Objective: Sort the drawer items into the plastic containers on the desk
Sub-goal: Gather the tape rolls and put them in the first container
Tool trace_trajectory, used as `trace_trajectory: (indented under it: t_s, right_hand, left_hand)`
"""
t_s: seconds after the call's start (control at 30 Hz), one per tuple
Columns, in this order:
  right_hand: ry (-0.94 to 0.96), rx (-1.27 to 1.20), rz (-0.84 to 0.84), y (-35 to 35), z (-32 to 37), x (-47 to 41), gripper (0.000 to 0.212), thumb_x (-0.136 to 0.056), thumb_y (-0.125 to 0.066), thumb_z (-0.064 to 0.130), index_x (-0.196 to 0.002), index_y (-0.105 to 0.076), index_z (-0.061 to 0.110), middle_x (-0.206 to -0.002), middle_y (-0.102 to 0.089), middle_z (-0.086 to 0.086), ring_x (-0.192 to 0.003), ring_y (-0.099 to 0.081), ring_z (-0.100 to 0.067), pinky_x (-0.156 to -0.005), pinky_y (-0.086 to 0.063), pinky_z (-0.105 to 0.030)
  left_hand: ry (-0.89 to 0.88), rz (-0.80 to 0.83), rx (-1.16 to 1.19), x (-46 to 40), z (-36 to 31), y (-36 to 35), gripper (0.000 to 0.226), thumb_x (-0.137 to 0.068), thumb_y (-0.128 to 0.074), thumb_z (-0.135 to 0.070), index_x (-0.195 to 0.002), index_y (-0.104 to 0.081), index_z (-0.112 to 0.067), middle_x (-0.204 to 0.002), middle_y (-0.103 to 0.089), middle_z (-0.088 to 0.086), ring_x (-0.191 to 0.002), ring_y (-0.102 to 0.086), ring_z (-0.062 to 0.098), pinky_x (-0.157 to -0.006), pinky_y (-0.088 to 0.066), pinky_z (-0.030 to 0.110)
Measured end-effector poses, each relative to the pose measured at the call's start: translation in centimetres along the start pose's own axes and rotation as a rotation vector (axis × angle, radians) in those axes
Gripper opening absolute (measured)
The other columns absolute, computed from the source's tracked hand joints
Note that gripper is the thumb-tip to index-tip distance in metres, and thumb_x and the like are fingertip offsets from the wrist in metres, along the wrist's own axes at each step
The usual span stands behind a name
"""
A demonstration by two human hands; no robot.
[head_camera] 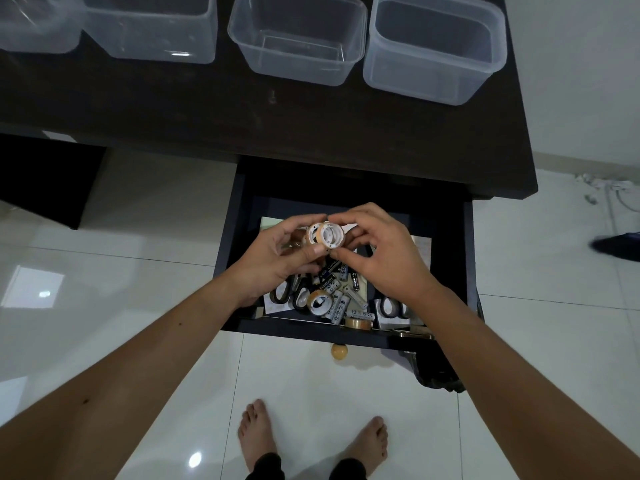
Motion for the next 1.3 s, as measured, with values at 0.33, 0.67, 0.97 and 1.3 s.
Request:
trace_trajectory:
  t_s: [0.33,0.67,0.97,1.3]
  right_hand:
    - [-0.03,-0.081,-0.033,-0.6,0.1,0.2,0.049,-0.081,-0.088,0.001,-0.125,-0.07,0.015,-0.114,-0.069,0.0,-0.089,-0.074,-0.02,-0.084,-0.063,-0.031]
    - [-0.153,-0.012,0.151,0.1,-2.1,1.8,0.036,-0.082,-0.089,0.011,-0.114,-0.077,0.021,-0.107,-0.067,0.014,-0.091,-0.068,-0.009,-0.084,-0.058,-0.027]
    - [-0.073,0.344,0.462,-3.3,-2.7,1.8,0.022,-0.085,-0.087,0.03,-0.105,-0.08,0.025,-0.091,-0.058,0.019,-0.081,-0.057,0.01,-0.068,-0.037,-0.01]
    - [-0.242,-0.04,0.137,-3.1,-1.9,-0.3,0.021,-0.087,-0.086,0.021,-0.104,-0.076,0.028,-0.09,-0.076,0.0,-0.084,-0.072,-0.025,-0.079,-0.062,-0.035]
  left_hand:
    - [0.008,-0.002,-0.066,0.3,-0.1,0.0,0.05,-0.092,-0.078,-0.009,-0.138,-0.064,-0.025,-0.131,-0.068,0.004,-0.12,-0.072,0.023,-0.092,-0.064,0.039]
    - [-0.02,-0.027,-0.03,0.3,-1.0,0.9,0.046,-0.092,-0.076,-0.007,-0.135,-0.066,-0.02,-0.134,-0.065,0.013,-0.121,-0.071,0.029,-0.09,-0.064,0.038]
    - [-0.062,-0.063,-0.052,1.2,-3.3,2.2,0.053,-0.083,-0.078,-0.02,-0.134,-0.065,-0.026,-0.134,-0.064,0.015,-0.117,-0.073,0.031,-0.091,-0.064,0.035]
    - [-0.099,-0.125,-0.036,4.6,-5.0,5.6,0.057,-0.085,-0.078,-0.017,-0.139,-0.063,-0.023,-0.131,-0.069,0.014,-0.117,-0.073,0.032,-0.098,-0.062,0.04]
Point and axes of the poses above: each hand's wrist, its own x-axis away from the middle knuckle, its own y-axis out of the back of the hand, z = x × y, the point moved 3 cm from there along -x, towards the middle knuckle
